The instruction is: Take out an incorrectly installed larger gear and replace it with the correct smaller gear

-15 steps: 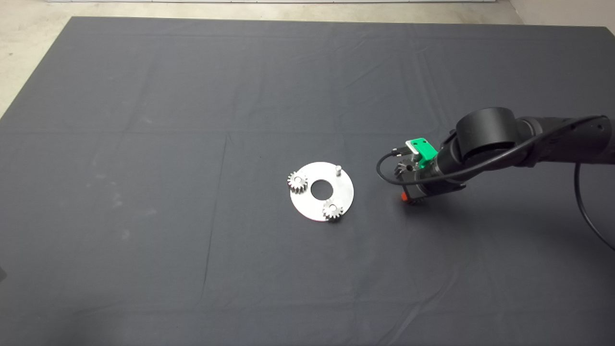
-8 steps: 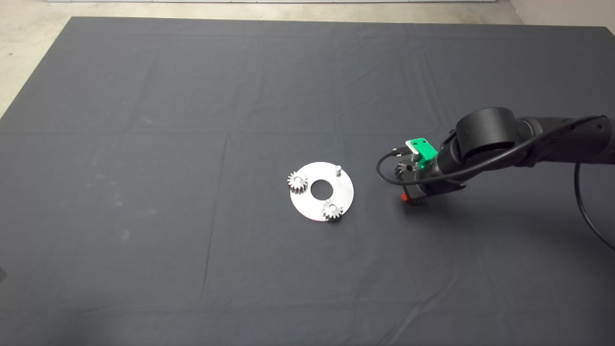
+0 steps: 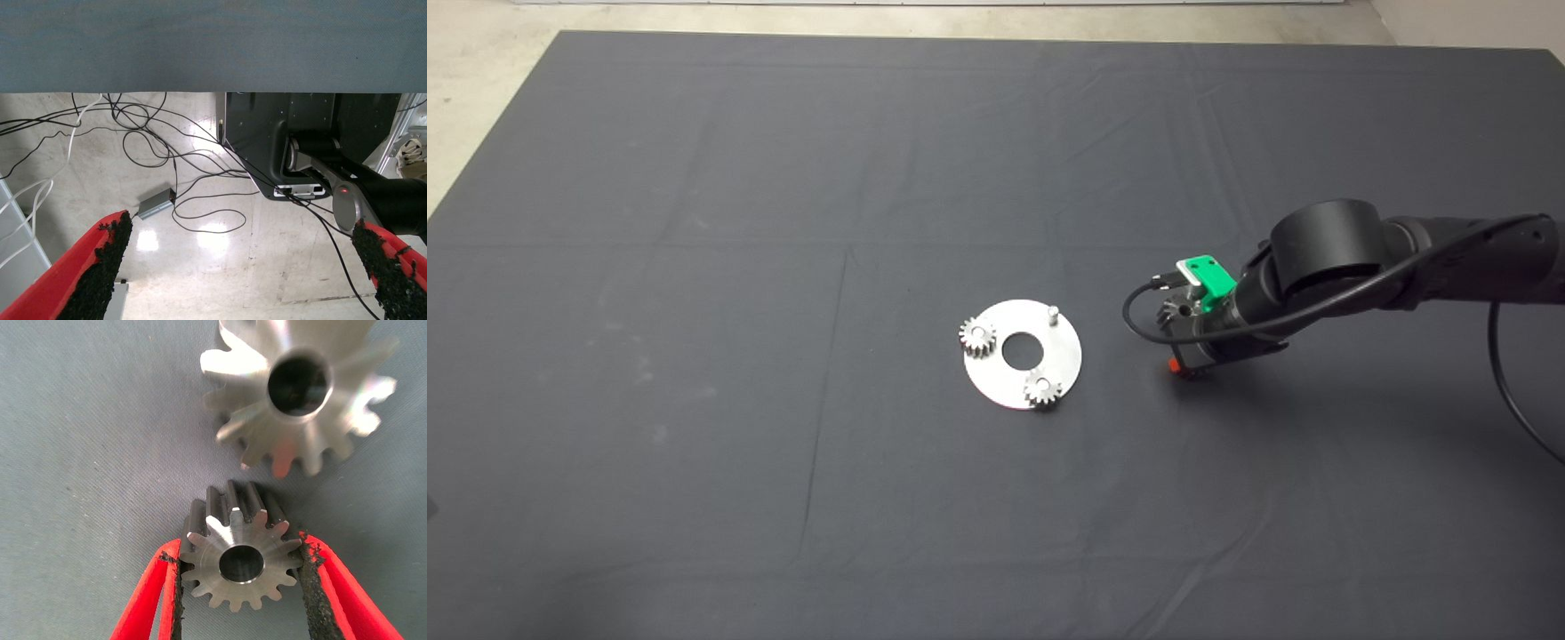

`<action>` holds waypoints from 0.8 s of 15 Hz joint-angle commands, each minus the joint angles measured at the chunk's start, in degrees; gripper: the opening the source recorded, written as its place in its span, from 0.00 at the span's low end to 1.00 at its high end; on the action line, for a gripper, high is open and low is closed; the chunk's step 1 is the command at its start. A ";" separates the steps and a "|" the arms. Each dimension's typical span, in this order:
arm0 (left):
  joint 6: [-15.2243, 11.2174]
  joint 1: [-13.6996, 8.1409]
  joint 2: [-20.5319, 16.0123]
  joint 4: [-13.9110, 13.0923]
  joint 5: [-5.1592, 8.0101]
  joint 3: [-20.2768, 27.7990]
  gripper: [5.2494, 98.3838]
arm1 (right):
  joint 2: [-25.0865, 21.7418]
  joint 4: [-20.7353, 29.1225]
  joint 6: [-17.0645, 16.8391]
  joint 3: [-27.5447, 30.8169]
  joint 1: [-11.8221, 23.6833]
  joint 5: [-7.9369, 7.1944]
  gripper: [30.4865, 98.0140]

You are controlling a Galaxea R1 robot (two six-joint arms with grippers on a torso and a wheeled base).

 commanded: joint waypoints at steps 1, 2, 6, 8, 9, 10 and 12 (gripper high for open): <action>-0.12 0.08 -0.27 -0.82 0.26 0.72 0.85 | 0.66 4.51 0.30 1.10 8.91 -6.00 0.08; -0.12 0.00 -0.27 -0.82 0.26 0.72 0.85 | 1.09 5.43 0.30 1.10 10.00 -6.00 0.08; 0.06 0.08 -0.27 -0.82 0.26 0.72 0.85 | 2.56 7.41 0.38 1.10 13.82 -5.91 0.08; 0.06 0.08 -0.27 -0.73 0.26 0.64 0.85 | 4.58 7.48 0.38 0.68 13.82 -5.91 0.08; 0.06 0.08 -0.36 -0.64 0.41 0.63 0.85 | 6.29 7.49 0.45 0.58 13.82 -5.91 0.08; -0.24 0.08 -0.36 -0.64 0.65 0.72 0.85 | 8.19 7.53 0.47 0.25 13.82 -5.91 0.08; -0.91 0.08 -0.62 0.24 0.96 0.63 0.85 | 12.18 7.58 0.82 -1.73 13.76 -5.91 0.08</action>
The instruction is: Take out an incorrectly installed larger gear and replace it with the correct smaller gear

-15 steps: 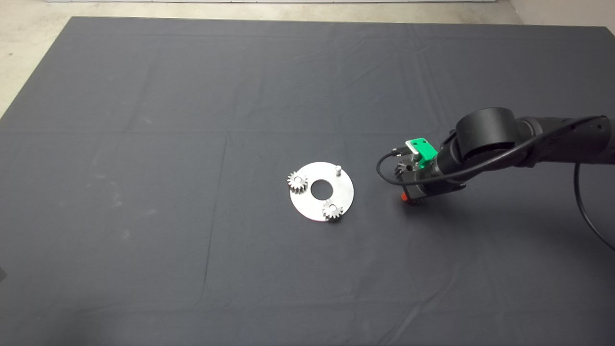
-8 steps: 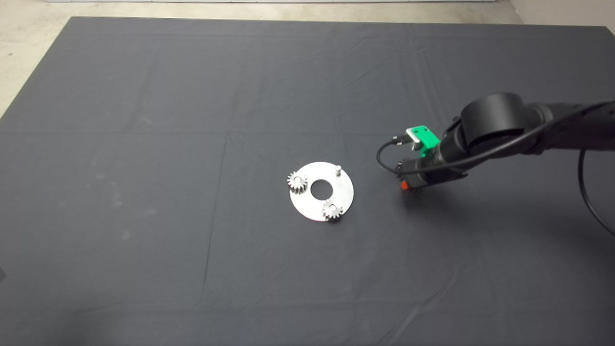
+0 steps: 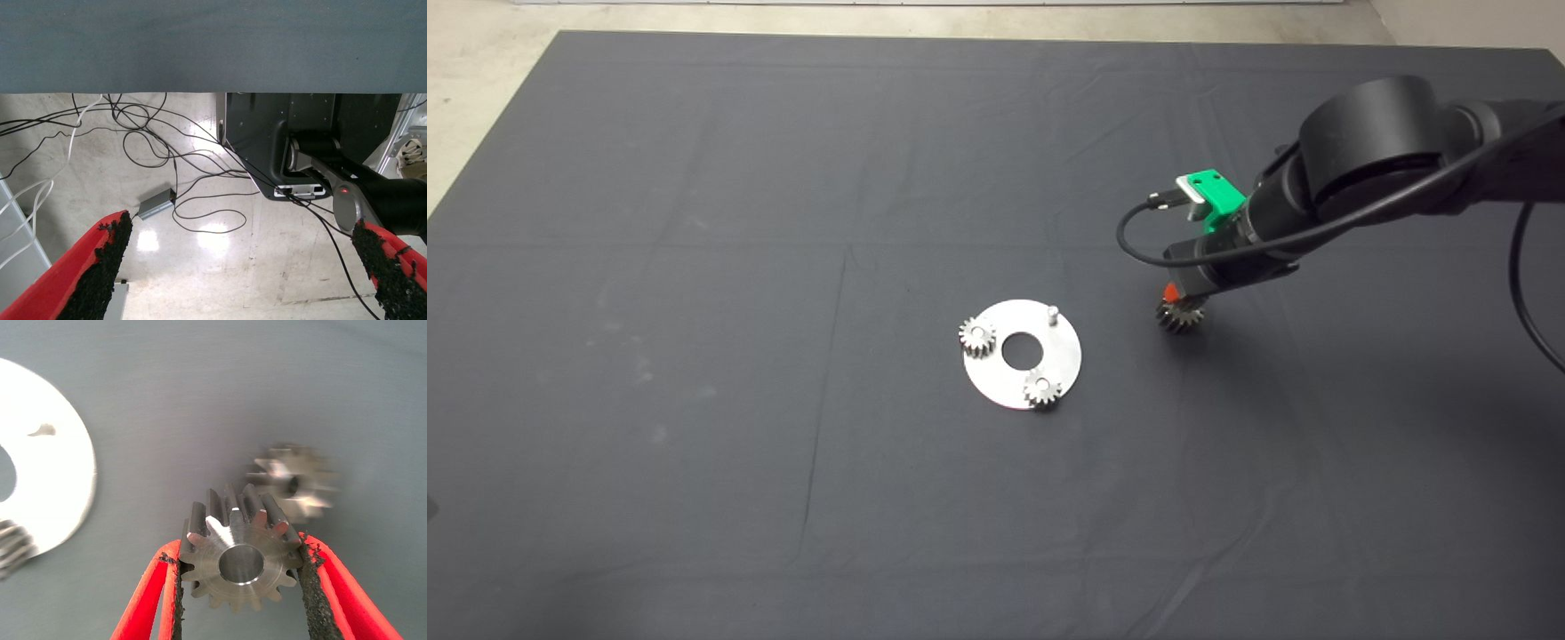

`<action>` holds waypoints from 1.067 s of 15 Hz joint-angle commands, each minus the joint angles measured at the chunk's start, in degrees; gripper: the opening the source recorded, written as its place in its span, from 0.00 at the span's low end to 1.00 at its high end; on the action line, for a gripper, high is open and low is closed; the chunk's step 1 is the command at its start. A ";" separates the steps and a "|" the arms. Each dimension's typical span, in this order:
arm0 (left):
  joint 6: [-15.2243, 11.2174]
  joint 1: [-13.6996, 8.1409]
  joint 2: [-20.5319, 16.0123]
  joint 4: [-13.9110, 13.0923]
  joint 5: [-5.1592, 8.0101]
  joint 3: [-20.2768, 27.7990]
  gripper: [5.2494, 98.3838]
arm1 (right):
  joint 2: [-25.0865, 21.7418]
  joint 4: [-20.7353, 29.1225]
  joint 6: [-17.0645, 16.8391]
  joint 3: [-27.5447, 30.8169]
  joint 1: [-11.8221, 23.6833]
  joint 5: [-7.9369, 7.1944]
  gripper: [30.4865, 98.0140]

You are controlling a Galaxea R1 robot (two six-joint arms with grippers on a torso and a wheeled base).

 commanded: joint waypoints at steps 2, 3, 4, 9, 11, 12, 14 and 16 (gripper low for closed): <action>-0.82 0.08 -0.68 0.21 1.05 0.63 0.85 | 10.66 2.12 1.05 -3.76 2.38 -5.56 0.08; -0.67 0.08 -0.68 0.21 1.12 0.63 0.85 | 11.79 2.12 1.05 -4.74 2.23 -5.56 0.08; -0.52 0.08 -0.68 0.21 1.14 0.63 0.85 | 12.59 2.09 1.05 -5.00 2.21 -5.56 0.08; -0.20 0.08 -0.68 0.21 1.14 0.63 0.85 | 14.86 1.86 0.96 -5.82 1.36 -5.65 0.08; 0.43 0.08 -0.68 0.21 1.14 0.63 0.85 | 15.42 1.77 0.96 -6.76 0.96 -5.65 0.08; 0.50 0.08 -0.68 0.21 1.14 0.63 0.85 | 15.51 1.45 0.96 -6.91 0.26 -5.65 0.08; 0.59 0.08 -0.68 0.21 1.14 0.70 0.85 | 16.12 0.80 0.96 -9.13 -1.49 -5.73 0.08; 0.59 0.08 -0.68 0.21 1.14 0.72 0.85 | 16.74 0.95 0.47 -11.99 -1.75 -5.73 0.08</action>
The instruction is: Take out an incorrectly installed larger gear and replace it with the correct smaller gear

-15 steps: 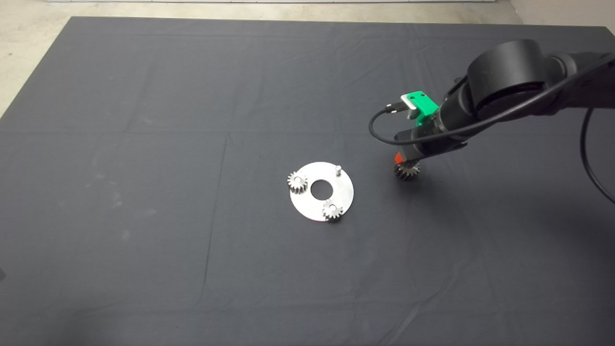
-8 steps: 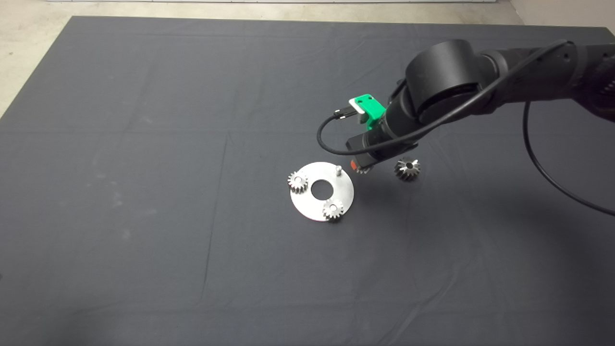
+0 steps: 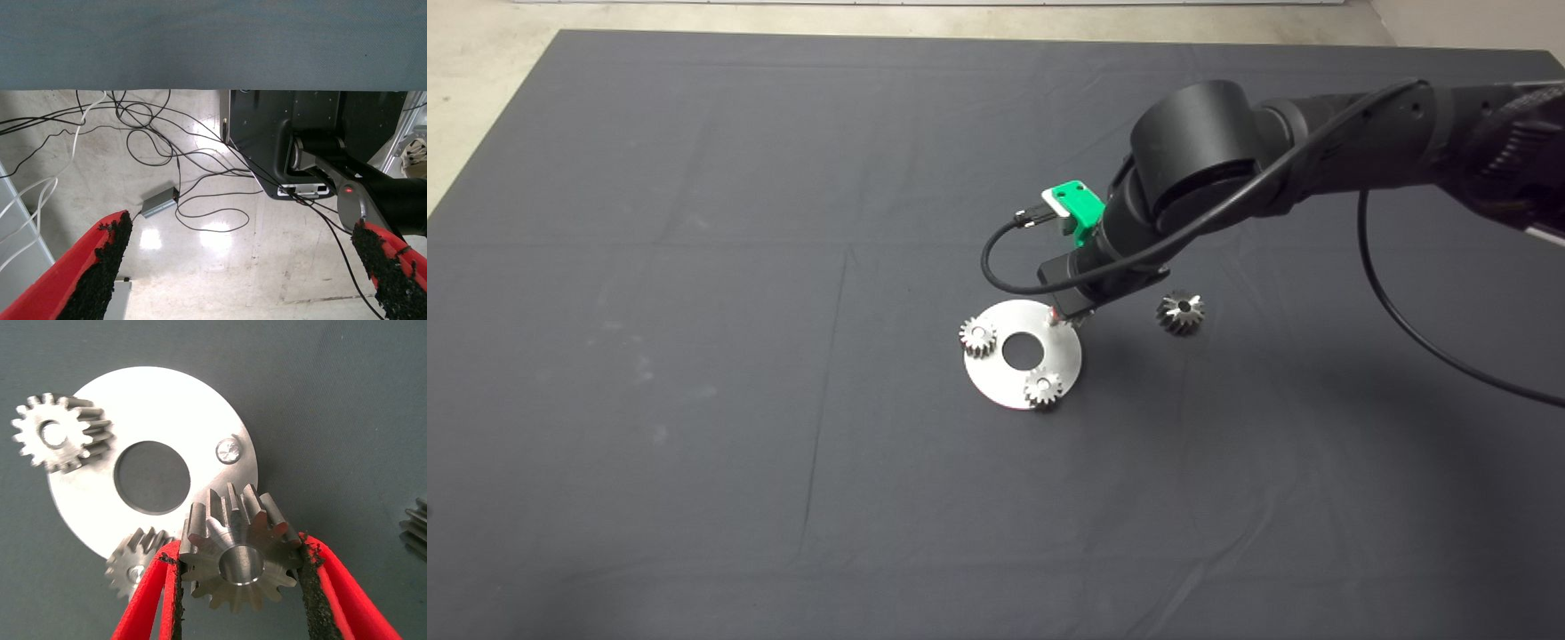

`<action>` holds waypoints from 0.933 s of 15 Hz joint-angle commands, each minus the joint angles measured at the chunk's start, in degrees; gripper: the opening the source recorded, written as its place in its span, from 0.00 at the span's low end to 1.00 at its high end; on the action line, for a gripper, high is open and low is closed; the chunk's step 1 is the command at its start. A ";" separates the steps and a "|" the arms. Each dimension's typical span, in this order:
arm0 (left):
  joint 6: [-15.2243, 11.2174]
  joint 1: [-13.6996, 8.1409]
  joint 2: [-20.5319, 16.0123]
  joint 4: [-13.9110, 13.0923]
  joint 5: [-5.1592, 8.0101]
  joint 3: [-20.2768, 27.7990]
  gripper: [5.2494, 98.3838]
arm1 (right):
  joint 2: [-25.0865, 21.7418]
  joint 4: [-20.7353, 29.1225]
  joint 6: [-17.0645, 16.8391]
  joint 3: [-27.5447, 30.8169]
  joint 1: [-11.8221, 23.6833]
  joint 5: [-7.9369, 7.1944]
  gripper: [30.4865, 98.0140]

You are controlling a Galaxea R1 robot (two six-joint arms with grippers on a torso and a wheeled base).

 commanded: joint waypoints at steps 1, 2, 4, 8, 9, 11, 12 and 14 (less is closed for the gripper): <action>0.26 0.08 -0.35 -0.02 0.46 0.72 0.85 | 2.11 0.25 -0.42 -7.02 -0.34 -5.89 0.08; 0.26 0.08 -0.35 -0.02 0.38 0.72 0.85 | 3.02 0.50 -0.77 -9.37 -0.26 -5.89 0.08; 0.32 0.08 -0.35 -0.02 0.38 0.72 0.85 | 3.87 3.89 -1.57 -11.93 -0.17 -6.07 0.08; 0.35 0.08 -0.27 -0.02 0.38 0.63 0.85 | 4.09 7.18 -1.74 -13.22 0.52 -6.07 0.07; 0.35 0.08 -0.27 -0.02 0.29 0.63 0.85 | 4.10 7.40 -1.83 -13.22 0.85 -6.07 0.08; 0.35 0.07 -0.18 -0.02 0.29 0.63 0.85 | 4.19 7.46 -1.83 -13.22 0.98 -6.07 0.07; 0.35 0.08 -0.18 -0.02 0.29 0.63 0.85 | 4.19 7.46 -1.83 -13.22 0.98 -6.07 0.07; 0.28 0.08 -0.35 -0.02 0.29 0.63 0.85 | 4.54 7.44 -1.92 -13.22 0.98 -5.98 0.07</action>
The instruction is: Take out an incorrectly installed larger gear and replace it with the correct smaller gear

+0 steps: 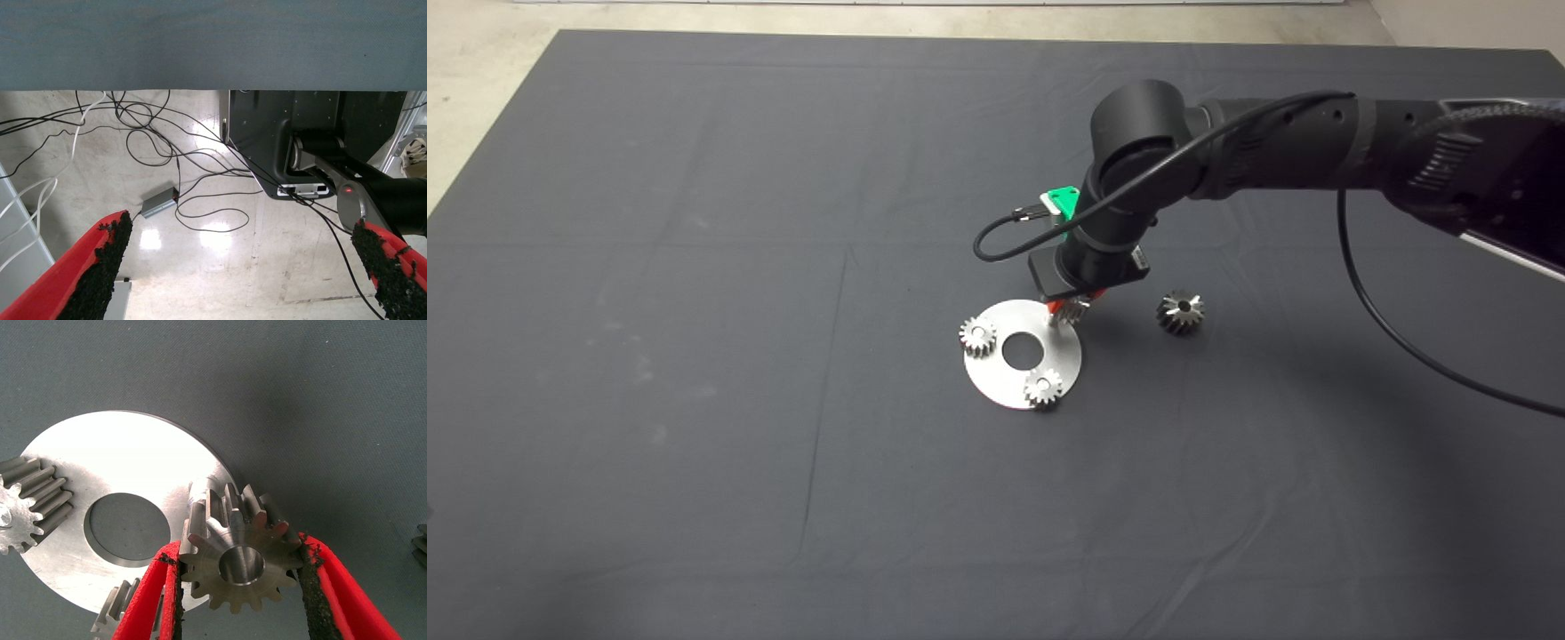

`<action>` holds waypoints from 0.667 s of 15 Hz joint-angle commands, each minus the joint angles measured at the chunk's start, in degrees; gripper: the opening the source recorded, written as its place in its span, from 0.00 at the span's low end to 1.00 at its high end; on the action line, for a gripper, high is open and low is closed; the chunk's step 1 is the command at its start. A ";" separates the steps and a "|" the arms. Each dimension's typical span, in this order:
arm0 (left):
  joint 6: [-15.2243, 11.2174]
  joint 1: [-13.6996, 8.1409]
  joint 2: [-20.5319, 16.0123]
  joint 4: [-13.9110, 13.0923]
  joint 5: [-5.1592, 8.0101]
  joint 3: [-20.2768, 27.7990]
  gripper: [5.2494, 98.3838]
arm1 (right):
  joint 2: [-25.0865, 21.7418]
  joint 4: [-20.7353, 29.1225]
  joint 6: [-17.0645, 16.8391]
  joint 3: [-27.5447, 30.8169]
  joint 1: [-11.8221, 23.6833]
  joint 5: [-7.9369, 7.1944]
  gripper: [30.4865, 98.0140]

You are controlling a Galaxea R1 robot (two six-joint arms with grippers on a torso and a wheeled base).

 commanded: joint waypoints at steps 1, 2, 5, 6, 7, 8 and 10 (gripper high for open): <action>0.21 0.08 -0.38 -0.02 0.34 0.65 0.85 | 1.28 2.54 -0.65 -0.32 2.12 -6.02 0.07; 0.21 0.02 -0.38 -0.02 0.34 0.63 0.85 | 1.48 2.54 -0.67 -0.32 2.11 -5.99 0.07; 0.21 0.08 -0.38 -0.02 0.34 0.63 0.85 | 2.64 2.28 -0.58 -0.31 1.76 -6.01 0.07; 0.21 0.08 -0.38 -0.02 0.34 0.63 0.85 | 3.42 2.19 -0.58 -0.40 1.68 -6.10 0.07; 0.21 0.08 -0.38 -0.02 0.34 0.63 0.85 | 3.97 2.13 -0.41 -0.49 1.68 -6.10 0.07; 0.21 0.08 -0.38 -0.02 0.34 0.63 0.85 | 4.12 2.10 -0.41 -0.53 1.68 -6.10 0.08; 0.30 0.08 -0.38 -0.02 0.34 0.63 0.85 | 3.62 2.02 -0.41 -0.76 1.68 -6.10 0.08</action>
